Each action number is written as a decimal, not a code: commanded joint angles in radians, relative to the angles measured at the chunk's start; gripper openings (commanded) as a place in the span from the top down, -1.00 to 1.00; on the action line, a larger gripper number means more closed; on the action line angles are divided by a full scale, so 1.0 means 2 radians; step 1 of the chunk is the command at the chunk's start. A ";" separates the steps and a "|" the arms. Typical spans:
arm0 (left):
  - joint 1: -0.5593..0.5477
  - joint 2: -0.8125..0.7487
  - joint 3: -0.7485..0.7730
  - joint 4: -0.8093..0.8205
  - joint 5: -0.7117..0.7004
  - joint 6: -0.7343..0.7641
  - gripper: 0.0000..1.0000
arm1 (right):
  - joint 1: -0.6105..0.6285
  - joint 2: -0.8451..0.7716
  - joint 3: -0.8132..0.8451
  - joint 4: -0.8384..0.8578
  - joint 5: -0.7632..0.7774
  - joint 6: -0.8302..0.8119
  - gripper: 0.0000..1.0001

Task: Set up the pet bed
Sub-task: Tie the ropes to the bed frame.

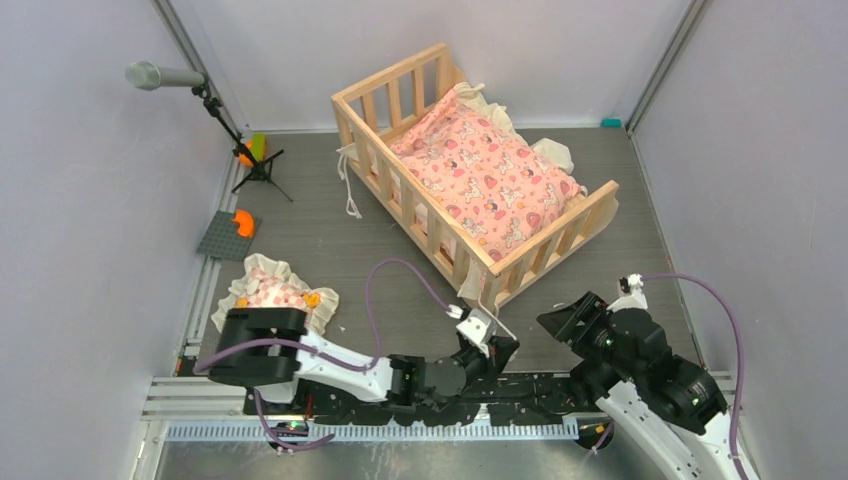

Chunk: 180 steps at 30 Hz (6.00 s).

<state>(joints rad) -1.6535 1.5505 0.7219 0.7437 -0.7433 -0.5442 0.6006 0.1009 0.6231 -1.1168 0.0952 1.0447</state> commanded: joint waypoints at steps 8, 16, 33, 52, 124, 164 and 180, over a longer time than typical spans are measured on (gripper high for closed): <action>-0.002 0.187 0.017 0.340 -0.043 0.122 1.00 | 0.001 -0.020 0.025 -0.017 0.034 0.012 -0.29; -0.001 0.220 0.032 0.344 -0.111 0.174 1.00 | 0.001 -0.022 0.026 -0.024 0.039 0.013 -0.28; -0.002 0.251 -0.022 0.343 -0.165 0.145 1.00 | 0.001 -0.007 0.020 -0.010 0.032 0.011 -0.28; -0.002 0.252 -0.052 0.344 -0.193 0.171 0.72 | 0.001 0.055 0.001 0.027 -0.010 -0.015 -0.30; -0.024 0.185 0.006 -0.103 -0.107 -0.016 0.78 | 0.001 0.080 -0.062 0.080 -0.040 -0.007 -0.30; -0.011 0.155 0.003 -0.094 -0.097 0.007 1.00 | 0.001 0.216 -0.190 0.266 -0.094 0.096 -0.06; -0.011 0.155 0.002 -0.082 -0.082 0.014 1.00 | 0.001 0.275 -0.202 0.305 -0.065 0.082 0.69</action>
<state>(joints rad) -1.6787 1.8824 0.7341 0.5514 -0.9192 -0.5190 0.6010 0.6487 0.2276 -0.5426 -0.0704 1.2186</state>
